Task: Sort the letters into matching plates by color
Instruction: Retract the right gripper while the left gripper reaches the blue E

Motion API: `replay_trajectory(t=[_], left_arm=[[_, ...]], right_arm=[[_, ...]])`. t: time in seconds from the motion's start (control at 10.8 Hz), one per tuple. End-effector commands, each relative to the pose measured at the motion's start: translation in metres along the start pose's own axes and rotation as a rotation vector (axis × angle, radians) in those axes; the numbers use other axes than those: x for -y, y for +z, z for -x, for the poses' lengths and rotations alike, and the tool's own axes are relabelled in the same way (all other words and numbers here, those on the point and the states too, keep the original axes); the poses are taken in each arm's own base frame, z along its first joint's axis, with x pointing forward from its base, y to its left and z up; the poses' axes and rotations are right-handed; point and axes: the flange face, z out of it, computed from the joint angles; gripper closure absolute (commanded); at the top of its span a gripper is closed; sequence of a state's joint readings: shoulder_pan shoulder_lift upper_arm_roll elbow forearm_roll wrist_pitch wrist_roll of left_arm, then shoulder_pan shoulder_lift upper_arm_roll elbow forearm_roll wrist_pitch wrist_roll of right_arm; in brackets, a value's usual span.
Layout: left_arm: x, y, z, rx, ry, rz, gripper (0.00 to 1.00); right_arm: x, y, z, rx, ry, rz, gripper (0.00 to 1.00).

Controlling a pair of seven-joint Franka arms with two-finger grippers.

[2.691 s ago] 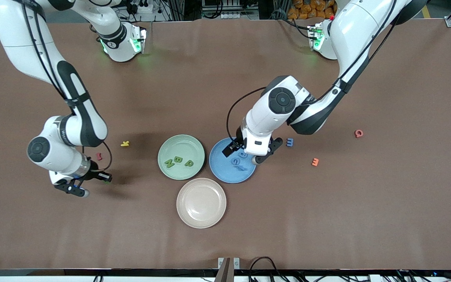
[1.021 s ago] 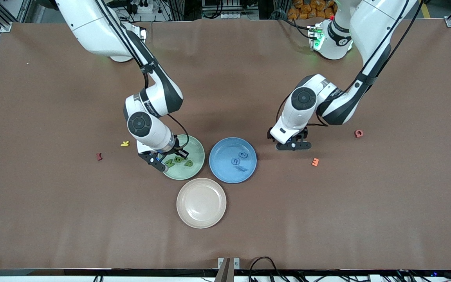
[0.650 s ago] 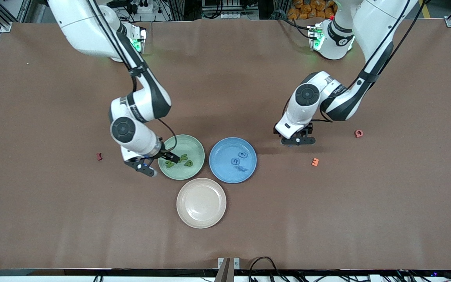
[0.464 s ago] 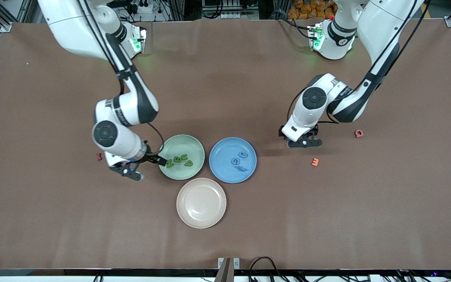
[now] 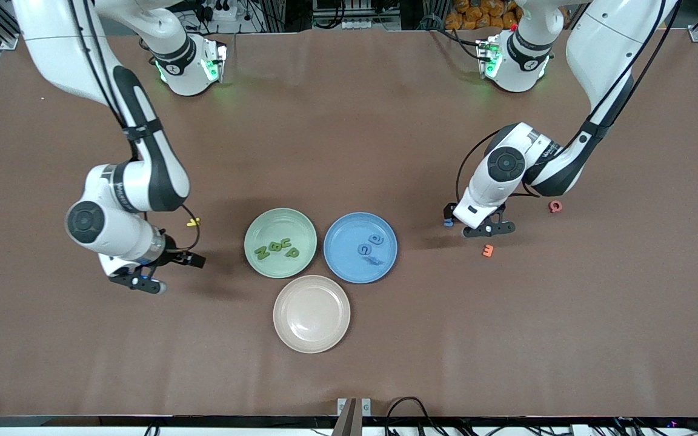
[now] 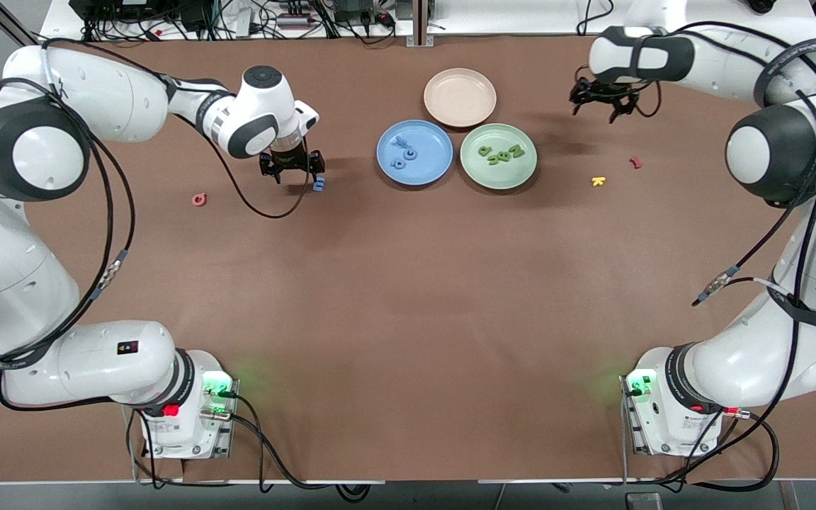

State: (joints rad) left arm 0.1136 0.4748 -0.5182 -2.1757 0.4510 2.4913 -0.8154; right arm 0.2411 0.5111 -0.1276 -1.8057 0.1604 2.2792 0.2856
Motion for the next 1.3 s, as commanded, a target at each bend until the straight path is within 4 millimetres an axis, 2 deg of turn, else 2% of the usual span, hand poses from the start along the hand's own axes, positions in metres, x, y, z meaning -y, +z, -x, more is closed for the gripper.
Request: replay_trajectory(t=[0.0, 0.19, 0.37, 0.46, 0.56, 0.84, 1.21], left_arm=[[-0.012, 0.001, 0.002, -0.017, 0.115, 0.006, 0.00], [-0.015, 0.000, 0.003, -0.017, 0.197, 0.008, 0.00], [-0.029, 0.000, 0.006, -0.016, 0.212, 0.020, 0.00], [-0.035, 0.005, 0.001, -0.011, 0.197, 0.034, 0.00], [-0.043, 0.007, 0.001, -0.007, 0.199, 0.041, 0.00], [-0.044, 0.008, 0.000, -0.009, 0.196, 0.041, 0.00], [-0.043, 0.011, 0.000, -0.004, 0.197, 0.039, 0.00]], right_arm=[[-0.043, -0.022, -0.016, -0.017, -0.052, -0.017, 0.00], [-0.077, -0.031, -0.026, -0.033, -0.085, -0.006, 0.00], [-0.101, -0.043, -0.033, -0.054, -0.095, -0.001, 0.00], [-0.110, -0.054, -0.034, -0.065, -0.105, 0.003, 0.00], [-0.118, -0.070, -0.034, -0.064, -0.109, 0.010, 0.00], [-0.128, -0.134, -0.032, -0.022, -0.150, 0.062, 0.00], [-0.128, -0.221, -0.008, 0.057, -0.166, 0.046, 0.00]])
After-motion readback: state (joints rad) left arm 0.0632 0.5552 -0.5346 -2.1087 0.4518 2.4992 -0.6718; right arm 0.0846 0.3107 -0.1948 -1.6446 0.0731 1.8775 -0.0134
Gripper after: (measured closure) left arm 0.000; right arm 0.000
